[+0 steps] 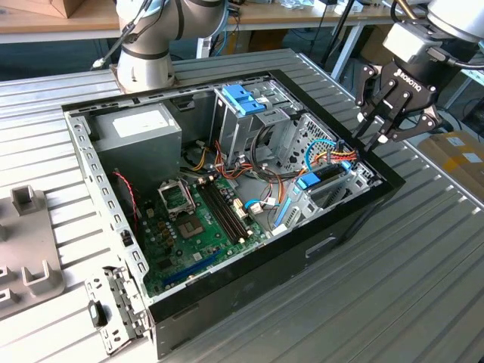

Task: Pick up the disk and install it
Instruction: 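Insert the first disk wire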

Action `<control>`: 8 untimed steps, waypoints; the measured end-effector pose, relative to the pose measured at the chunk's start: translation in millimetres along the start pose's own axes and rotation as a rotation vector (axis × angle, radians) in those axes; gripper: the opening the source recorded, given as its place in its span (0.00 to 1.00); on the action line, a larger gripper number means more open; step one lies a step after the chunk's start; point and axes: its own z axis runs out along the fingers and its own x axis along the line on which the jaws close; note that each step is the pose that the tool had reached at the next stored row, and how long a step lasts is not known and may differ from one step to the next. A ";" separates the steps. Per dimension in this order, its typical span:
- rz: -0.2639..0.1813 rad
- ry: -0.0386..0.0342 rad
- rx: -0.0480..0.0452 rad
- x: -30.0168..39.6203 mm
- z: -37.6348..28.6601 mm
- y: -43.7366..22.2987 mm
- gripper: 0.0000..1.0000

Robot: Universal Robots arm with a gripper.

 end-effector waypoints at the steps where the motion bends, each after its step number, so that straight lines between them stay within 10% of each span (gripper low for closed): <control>1: -0.001 0.0001 0.0000 0.0 0.1 -0.1 0.36; 8: -0.012 0.0008 -0.0005 0.1 3.0 -1.1 0.36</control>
